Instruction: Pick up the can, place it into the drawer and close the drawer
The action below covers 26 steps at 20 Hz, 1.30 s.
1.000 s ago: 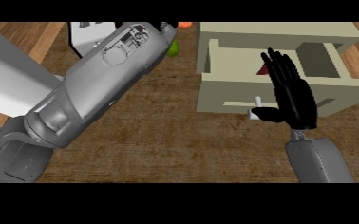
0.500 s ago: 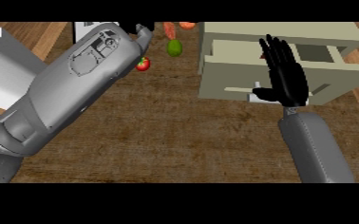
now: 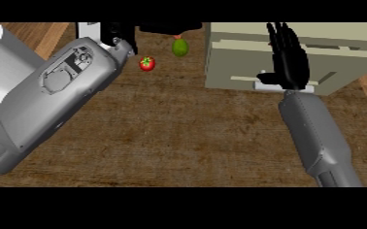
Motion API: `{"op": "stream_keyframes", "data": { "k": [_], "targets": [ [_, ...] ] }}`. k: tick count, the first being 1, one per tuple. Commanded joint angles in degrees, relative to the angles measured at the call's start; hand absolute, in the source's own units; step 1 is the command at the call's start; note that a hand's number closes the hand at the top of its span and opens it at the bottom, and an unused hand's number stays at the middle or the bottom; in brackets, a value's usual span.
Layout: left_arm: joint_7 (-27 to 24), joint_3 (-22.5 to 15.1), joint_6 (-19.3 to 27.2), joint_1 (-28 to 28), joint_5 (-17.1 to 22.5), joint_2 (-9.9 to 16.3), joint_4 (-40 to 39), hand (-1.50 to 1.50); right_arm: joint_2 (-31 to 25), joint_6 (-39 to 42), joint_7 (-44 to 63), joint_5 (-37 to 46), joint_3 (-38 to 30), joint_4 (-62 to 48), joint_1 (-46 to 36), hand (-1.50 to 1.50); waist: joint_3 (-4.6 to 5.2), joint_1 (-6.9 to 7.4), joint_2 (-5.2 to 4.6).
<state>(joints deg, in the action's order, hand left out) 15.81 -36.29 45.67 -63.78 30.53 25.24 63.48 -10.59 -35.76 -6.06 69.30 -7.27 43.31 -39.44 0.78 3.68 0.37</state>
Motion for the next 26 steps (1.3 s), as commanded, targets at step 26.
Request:
{"op": "stream_keyframes", "data": {
  "k": [26],
  "targets": [
    [-3.0,1.5,-2.4,17.4,-4.6,4.8,14.6,-1.50,0.7,-5.4,-2.9,-4.5,-10.4,-28.4,-27.9,-1.50,-0.96,2.05,-2.29]
  ]
}}
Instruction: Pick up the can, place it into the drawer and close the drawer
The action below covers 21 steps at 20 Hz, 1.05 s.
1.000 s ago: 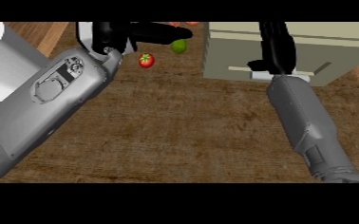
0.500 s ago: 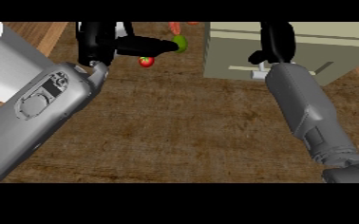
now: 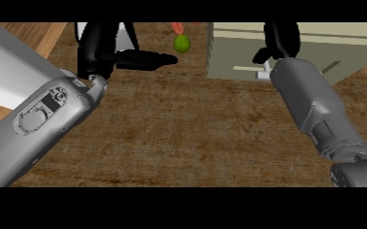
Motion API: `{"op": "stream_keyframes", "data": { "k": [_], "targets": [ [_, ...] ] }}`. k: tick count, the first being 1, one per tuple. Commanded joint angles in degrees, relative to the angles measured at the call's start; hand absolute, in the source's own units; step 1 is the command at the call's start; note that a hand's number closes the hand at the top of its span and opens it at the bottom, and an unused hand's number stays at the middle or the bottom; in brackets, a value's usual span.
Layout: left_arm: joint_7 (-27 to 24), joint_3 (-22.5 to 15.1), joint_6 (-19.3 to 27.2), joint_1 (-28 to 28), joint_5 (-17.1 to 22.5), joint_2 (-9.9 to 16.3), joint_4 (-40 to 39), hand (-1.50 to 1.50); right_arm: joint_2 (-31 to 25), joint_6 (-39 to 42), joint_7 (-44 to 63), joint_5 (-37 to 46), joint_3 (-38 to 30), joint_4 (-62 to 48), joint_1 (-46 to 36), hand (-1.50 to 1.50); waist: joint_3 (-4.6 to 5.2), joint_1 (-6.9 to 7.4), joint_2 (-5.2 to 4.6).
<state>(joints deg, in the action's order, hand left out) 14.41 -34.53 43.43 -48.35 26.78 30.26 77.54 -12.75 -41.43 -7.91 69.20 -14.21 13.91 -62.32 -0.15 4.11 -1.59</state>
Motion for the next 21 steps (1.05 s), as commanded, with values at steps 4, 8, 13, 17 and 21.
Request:
{"op": "stream_keyframes", "data": {
  "k": [4,8,13,17,21],
  "targets": [
    [-0.2,0.2,0.7,2.2,-1.0,0.5,2.3,-1.50,5.0,2.1,-8.8,-11.7,-8.9,3.1,-4.7,-1.50,-0.14,0.93,0.25],
    [-0.1,0.9,0.2,4.6,-0.3,1.6,4.6,-1.50,4.5,4.3,-13.8,-16.9,-13.5,3.7,-4.3,-1.50,-0.17,1.34,0.43],
    [-2.0,0.8,0.7,6.6,-1.6,1.0,3.9,-1.50,7.3,8.1,-17.7,-23.5,-18.8,4.5,-5.6,-1.50,-0.08,-0.05,0.64],
    [-1.7,2.0,0.1,8.4,-1.3,2.1,4.7,-1.50,7.8,13.3,-19.0,-29.7,-23.7,4.5,-6.4,-1.50,0.00,-0.96,0.90],
    [-4.5,3.4,-0.5,13.0,-2.0,2.5,7.1,-1.50,6.8,14.0,-21.0,-31.1,-24.5,4.3,-6.6,-1.50,0.10,-1.24,0.85]
  ]
}}
